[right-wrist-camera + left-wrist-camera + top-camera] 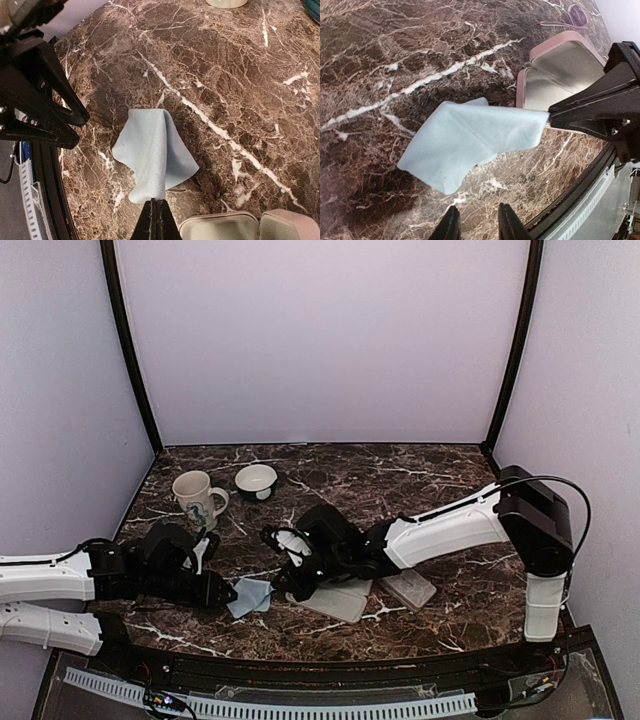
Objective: Organize the sunglasses
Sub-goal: Pass from the left arm to the right, then pick up the glasses cleaning cloth at the center of the board, then fold the glasses cleaning cloth at the center of the board.
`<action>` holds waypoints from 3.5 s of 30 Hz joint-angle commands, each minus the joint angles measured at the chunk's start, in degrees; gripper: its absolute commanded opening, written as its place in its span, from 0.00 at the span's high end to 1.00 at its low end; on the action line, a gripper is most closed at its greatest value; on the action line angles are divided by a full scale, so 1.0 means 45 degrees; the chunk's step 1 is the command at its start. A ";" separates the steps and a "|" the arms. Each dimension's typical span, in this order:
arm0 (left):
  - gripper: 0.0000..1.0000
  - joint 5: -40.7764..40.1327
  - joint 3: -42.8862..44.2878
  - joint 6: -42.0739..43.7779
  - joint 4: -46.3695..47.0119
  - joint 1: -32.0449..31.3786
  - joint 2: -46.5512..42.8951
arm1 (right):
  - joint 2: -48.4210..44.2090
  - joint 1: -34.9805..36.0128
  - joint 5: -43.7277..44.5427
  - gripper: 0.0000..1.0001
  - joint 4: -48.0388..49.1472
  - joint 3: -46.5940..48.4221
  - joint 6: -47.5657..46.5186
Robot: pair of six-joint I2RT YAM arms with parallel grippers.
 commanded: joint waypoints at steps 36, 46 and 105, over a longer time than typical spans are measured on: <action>0.64 -0.1497 0.1357 0.5412 0.2140 -0.1581 0.5379 | -0.0350 -0.0726 -0.0219 1.00 -0.2092 0.1185 0.1393; 0.75 -0.1601 0.1606 0.5495 0.1771 -0.1826 0.6123 | -0.0377 -0.0742 -0.0156 1.00 -0.2081 0.1109 0.1374; 1.00 -0.2977 0.2477 0.4396 -0.0887 -0.1386 0.0222 | -0.1935 -0.0986 -0.0862 1.00 -0.3230 0.1586 0.0573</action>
